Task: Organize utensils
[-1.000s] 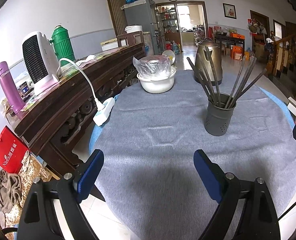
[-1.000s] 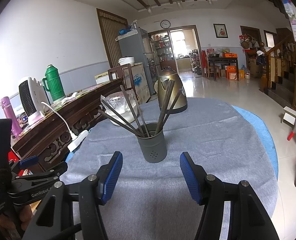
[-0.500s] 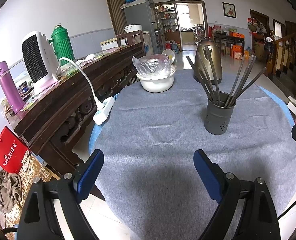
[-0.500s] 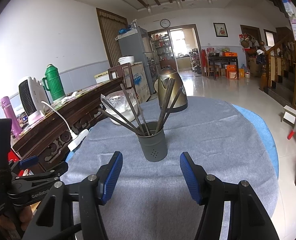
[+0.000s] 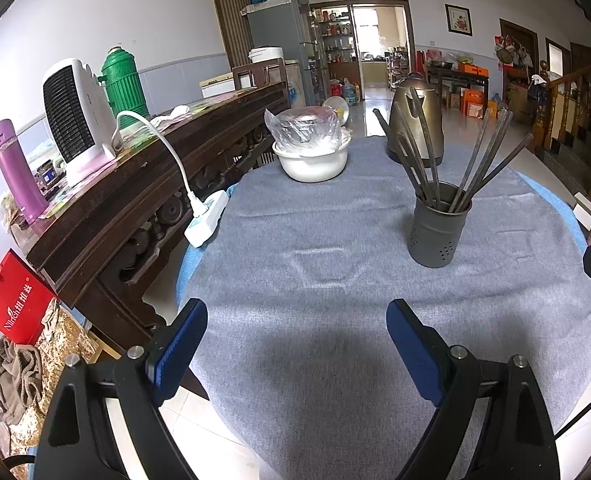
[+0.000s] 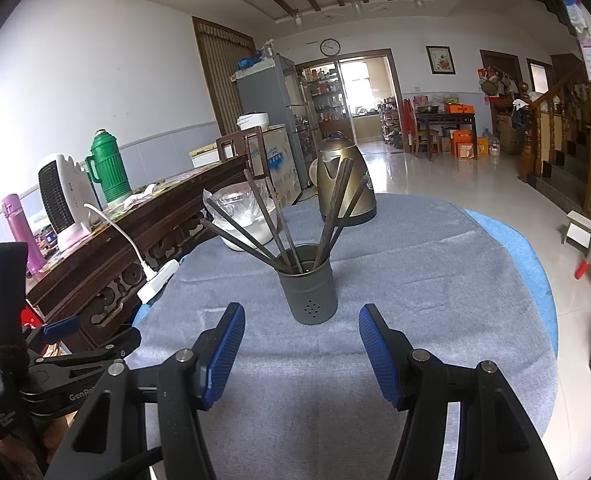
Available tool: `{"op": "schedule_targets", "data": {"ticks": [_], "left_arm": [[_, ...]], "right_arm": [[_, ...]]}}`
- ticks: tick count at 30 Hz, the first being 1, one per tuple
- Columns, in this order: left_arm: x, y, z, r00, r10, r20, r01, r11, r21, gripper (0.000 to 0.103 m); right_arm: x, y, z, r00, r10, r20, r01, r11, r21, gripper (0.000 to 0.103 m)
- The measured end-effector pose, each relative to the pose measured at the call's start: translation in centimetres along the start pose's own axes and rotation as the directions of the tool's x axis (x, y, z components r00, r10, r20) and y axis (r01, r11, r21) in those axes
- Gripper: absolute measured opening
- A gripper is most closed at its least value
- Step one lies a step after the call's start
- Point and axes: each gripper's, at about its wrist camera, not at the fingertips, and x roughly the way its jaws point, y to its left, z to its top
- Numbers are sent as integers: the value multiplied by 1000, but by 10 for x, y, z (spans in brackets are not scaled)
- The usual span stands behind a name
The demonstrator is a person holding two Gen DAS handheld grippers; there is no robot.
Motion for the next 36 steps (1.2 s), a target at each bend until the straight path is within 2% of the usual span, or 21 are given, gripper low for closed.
{"op": "schedule_targets", "data": {"ticks": [17, 26, 36], "left_arm": [[11, 8, 4, 1000, -17, -14, 17, 1000, -16, 91], [18, 13, 8, 1000, -21, -18, 21, 999, -26, 91], [21, 10, 12, 999, -31, -21, 31, 999, -24, 91]], "right_arm": [[19, 14, 6, 1000, -14, -2, 14, 1000, -9, 63], [38, 22, 6, 995, -81, -55, 79, 996, -42, 63], [45, 20, 8, 991, -113, -76, 110, 993, -42, 63]]}}
